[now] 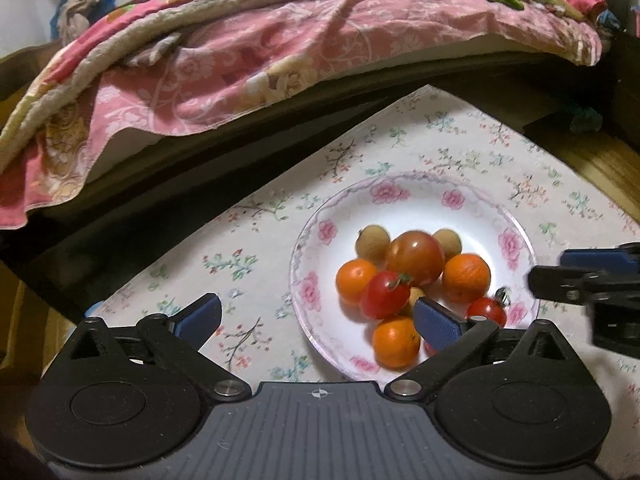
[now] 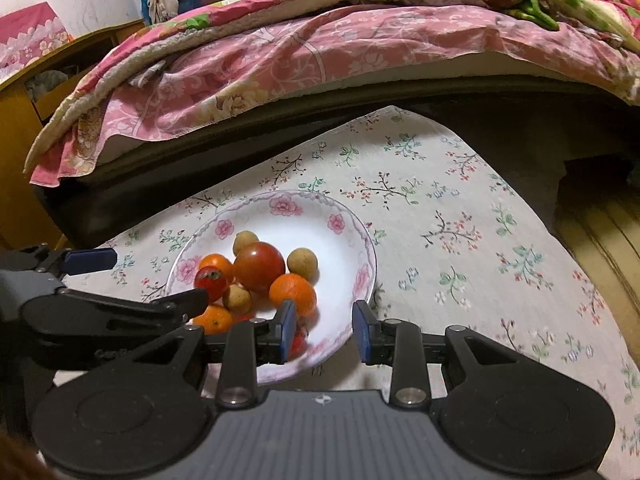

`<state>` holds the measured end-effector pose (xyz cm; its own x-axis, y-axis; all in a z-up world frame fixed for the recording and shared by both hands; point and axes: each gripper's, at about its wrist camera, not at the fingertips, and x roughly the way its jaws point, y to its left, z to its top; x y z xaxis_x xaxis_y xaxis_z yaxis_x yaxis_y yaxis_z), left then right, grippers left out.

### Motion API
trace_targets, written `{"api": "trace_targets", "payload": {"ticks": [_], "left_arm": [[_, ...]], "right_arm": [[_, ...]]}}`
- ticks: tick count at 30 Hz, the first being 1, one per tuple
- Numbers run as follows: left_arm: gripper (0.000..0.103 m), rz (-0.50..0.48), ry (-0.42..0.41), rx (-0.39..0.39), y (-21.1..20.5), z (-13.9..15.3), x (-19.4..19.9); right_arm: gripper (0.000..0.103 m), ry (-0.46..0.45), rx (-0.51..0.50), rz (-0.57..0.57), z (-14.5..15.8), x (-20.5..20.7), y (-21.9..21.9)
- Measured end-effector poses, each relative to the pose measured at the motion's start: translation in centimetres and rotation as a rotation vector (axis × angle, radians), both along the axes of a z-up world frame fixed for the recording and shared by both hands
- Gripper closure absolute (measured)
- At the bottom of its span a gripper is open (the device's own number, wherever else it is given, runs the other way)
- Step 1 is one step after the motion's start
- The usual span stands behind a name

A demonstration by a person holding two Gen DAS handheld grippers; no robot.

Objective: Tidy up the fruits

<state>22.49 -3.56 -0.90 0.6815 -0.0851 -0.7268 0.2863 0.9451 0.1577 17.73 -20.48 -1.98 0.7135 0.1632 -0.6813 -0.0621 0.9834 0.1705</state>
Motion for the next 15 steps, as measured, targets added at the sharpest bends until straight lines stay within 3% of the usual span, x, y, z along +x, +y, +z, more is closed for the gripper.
{"api": "trace_targets", "payload": {"ticks": [4,15], "left_arm": [[0.0,0.008,-0.007,0.035,0.0,0.3,-1.2],[0.0,0.019,-0.01,-0.028,0.6,1.5,-5.0]], "right_arm": [[0.069,-0.007,0.018,-0.009,0.5,-1.5,0.2],[0.069,0.021,0.05,-0.03,0.1,-6.0,1.1]]}}
